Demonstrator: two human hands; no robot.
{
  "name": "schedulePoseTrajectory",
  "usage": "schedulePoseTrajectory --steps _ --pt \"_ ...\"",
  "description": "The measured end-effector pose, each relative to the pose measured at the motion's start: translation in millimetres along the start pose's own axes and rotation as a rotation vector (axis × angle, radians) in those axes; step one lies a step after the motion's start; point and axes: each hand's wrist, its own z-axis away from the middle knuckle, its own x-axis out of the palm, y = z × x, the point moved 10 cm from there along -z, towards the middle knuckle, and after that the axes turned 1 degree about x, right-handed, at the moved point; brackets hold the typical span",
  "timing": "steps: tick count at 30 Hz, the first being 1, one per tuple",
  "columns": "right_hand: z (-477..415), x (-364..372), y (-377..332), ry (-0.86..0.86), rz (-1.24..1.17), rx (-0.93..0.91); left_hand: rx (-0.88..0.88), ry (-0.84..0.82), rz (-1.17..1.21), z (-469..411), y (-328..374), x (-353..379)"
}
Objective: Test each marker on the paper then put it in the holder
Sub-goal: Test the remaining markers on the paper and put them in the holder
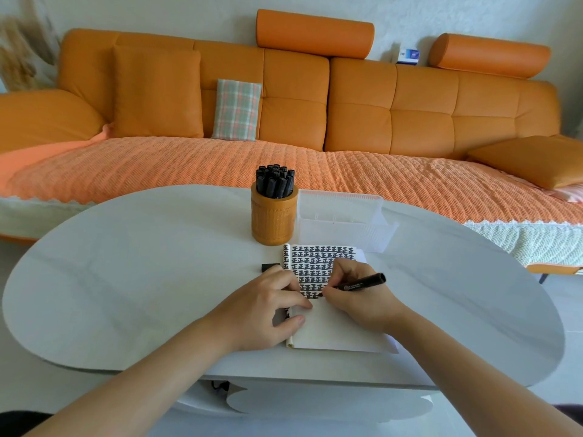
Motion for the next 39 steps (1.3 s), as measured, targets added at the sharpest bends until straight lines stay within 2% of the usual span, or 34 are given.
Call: schedulePoseTrajectory --steps 5,10,12,14,20,25,31,39 --pt "-3 -12 3 0.048 -0.27 0.072 0.011 -0.008 -0.018 0 0 0" --pt "-14 -28 -12 0.115 -0.232 -0.006 -0.034 0.027 0.002 -5 -13 -8" --pt "-16 -29 -22 0.075 -0.071 -0.102 -0.073 0.101 -0.029 -8 -24 -21" --pt "-20 -24 -24 0.002 0.003 -0.122 -0.137 0.162 -0.093 -9 -41 -33" --pt "-33 -10 -21 -0.115 -0.143 0.045 -0.363 0.112 -0.198 -6 -86 -37" --pt "-36 -10 -32 -0.096 0.247 -0.071 -0.443 0.049 -0.145 -6 -105 -31" --pt "-40 -16 -30 0.038 0.636 -0.099 -0.499 0.144 0.006 -7 -105 -41" --pt "-40 -10 -36 0.063 0.716 -0.178 -0.426 0.202 0.093 -15 -79 -47"
